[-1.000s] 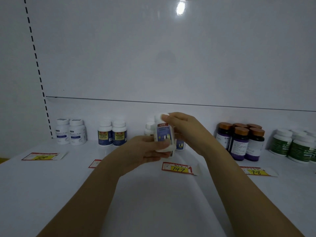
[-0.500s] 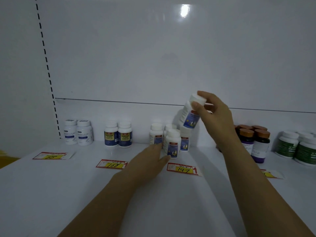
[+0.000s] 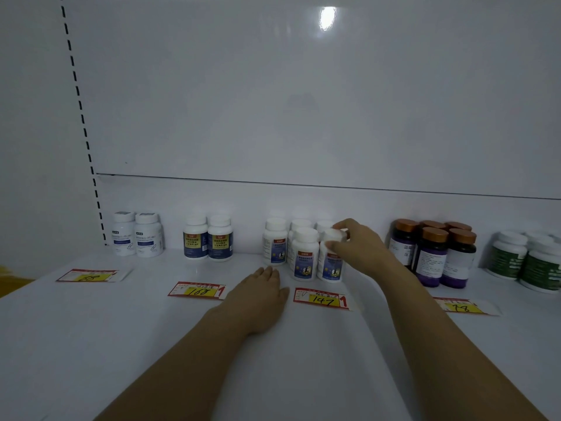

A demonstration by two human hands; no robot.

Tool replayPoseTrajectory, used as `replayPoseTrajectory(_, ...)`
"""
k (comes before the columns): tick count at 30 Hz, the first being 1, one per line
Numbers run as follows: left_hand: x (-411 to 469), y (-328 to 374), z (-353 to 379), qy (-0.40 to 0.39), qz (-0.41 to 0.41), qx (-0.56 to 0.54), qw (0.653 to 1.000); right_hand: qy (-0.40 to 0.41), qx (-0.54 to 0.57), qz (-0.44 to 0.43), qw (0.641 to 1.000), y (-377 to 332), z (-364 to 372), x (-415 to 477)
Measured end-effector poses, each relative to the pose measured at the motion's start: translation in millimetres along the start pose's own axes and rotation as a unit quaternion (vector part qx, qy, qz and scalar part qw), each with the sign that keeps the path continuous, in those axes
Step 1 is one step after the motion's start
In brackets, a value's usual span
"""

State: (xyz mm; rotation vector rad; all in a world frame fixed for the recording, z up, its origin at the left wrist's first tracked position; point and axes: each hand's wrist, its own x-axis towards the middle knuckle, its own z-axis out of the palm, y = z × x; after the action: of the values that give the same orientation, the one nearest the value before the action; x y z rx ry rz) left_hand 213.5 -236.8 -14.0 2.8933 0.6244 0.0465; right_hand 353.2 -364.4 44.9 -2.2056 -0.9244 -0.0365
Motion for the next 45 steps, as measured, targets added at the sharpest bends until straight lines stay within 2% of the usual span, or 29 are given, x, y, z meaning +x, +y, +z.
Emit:
replayPoseTrajectory(8,1,1,1,-0.007,0.005,0.002,1.0,-0.021,-0.029,-0.006,0.999,1,0,4)
replayPoseTrajectory(13,3,-1,3,-0.009,0.0,0.01,1.0,0.099,-0.054,-0.101,0.989,-35,-7,8)
replayPoseTrajectory(17,3,-2,3,-0.008,-0.014,0.004,1.0,0.011,-0.14,-0.159,0.977,-82,8,31)
replayPoseTrajectory(21,3,-4,2,-0.007,-0.029,0.008,1.0,-0.082,-0.277,-0.144,0.947,-102,40,56)
replayPoseTrajectory(25,5,-6,4,0.001,-0.025,0.0,1.0,-0.113,-0.357,-0.126,0.919,-97,67,69)
replayPoseTrajectory(31,7,-4,3,0.016,-0.009,-0.006,1.0,-0.064,-0.277,-0.157,0.946,-94,61,66)
replayPoseTrajectory(36,3,-1,-4,0.037,-0.012,-0.062,0.997,-0.019,-0.193,-0.199,0.961,-100,35,50)
replayPoseTrajectory(40,0,0,-11,0.068,-0.044,-0.166,0.983,-0.002,-0.143,-0.203,0.969,-97,19,35)
replayPoseTrajectory(45,0,-4,-19,0.117,-0.055,-0.327,0.936,0.011,-0.082,-0.198,0.977,-86,7,13)
